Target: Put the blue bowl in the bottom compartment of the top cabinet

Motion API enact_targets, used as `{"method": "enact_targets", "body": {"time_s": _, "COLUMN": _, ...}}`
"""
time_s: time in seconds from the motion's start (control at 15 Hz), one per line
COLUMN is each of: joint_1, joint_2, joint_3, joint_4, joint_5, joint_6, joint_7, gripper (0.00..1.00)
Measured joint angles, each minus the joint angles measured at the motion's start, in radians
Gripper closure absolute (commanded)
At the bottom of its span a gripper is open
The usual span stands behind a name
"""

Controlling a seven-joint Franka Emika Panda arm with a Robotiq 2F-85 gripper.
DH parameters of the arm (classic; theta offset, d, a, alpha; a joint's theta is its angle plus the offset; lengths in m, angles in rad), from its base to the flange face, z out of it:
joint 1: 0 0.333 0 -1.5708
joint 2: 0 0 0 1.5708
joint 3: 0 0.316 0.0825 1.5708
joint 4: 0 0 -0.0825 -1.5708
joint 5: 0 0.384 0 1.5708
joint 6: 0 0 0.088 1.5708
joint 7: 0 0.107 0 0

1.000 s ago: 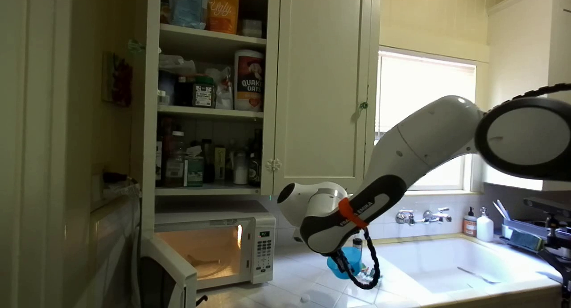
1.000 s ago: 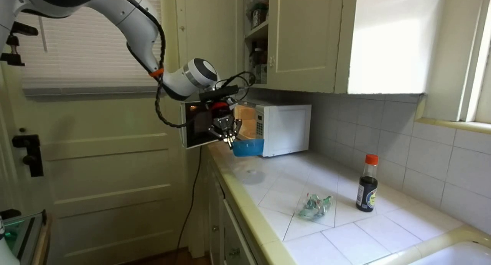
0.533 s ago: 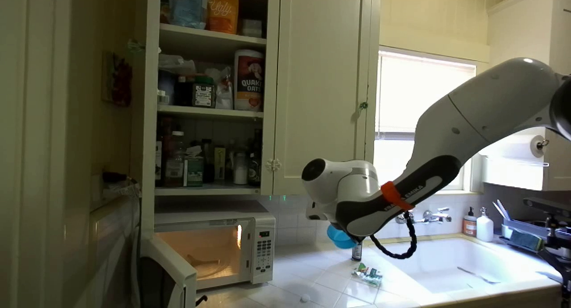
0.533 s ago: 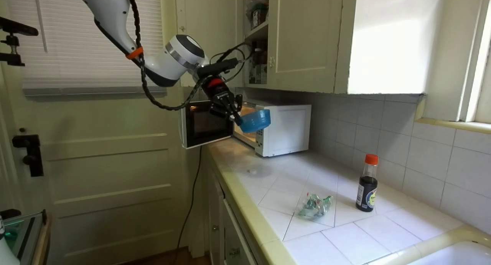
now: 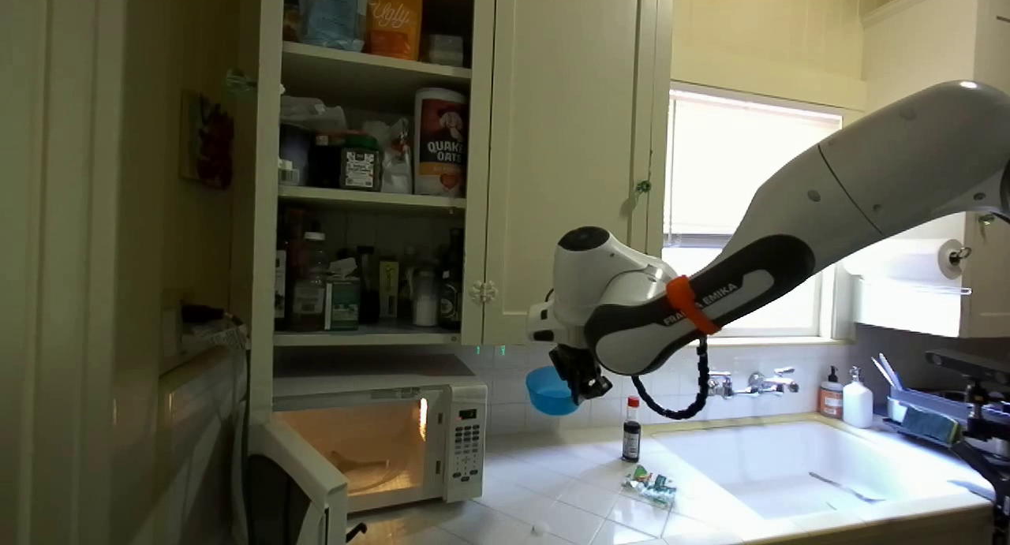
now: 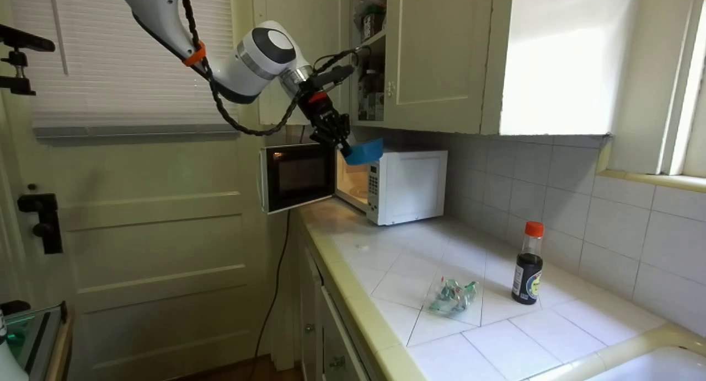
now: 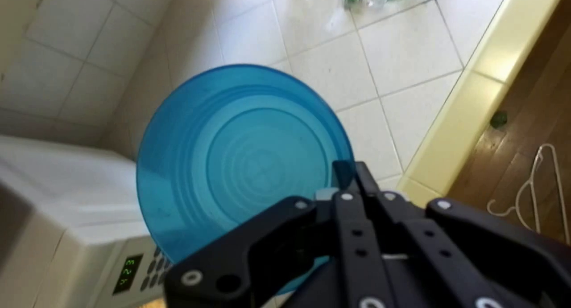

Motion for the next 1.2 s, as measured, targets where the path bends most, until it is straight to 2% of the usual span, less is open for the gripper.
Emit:
{"method": "enact_targets", "body": {"time_s": 0.13, "joint_1": 0.007, "joint_2": 0.009, "joint_3": 0.015, "joint_4": 0.011, "joint_5": 0.149, "joint_6": 0.001, "joint_7": -0.124, "gripper": 0.99}}
{"method": "enact_targets", "body": {"time_s": 0.2, "joint_1": 0.013, "joint_2": 0.015, "joint_3": 0.024, "joint_4": 0.02, "joint_5": 0.204, "joint_6": -0.036, "joint_7": -0.171, "gripper": 0.96}}
{"method": "enact_targets", "body": {"time_s": 0.27, "joint_1": 0.018, "joint_2": 0.019, "joint_3": 0.028, "joint_4": 0.028, "joint_5": 0.213, "joint_6": -0.051, "joint_7": -0.176, "gripper": 0.96}}
{"method": "enact_targets", "body": {"time_s": 0.8, "joint_1": 0.018, "joint_2": 0.029, "joint_3": 0.027, "joint_4": 0.04, "joint_5": 0.209, "joint_6": -0.048, "joint_7": -0.18, "gripper": 0.99}}
{"method": "enact_targets", "body": {"time_s": 1.0, "joint_1": 0.044, "joint_2": 0.091, "joint_3": 0.054, "joint_4": 0.132, "joint_5": 0.193, "joint_6": -0.058, "joint_7": -0.207, "gripper": 0.99}}
{"method": "enact_targets", "body": {"time_s": 1.2, "joint_1": 0.099, "joint_2": 0.162, "joint_3": 0.091, "joint_4": 0.264, "joint_5": 0.139, "joint_6": -0.131, "joint_7": -0.233, "gripper": 0.99}}
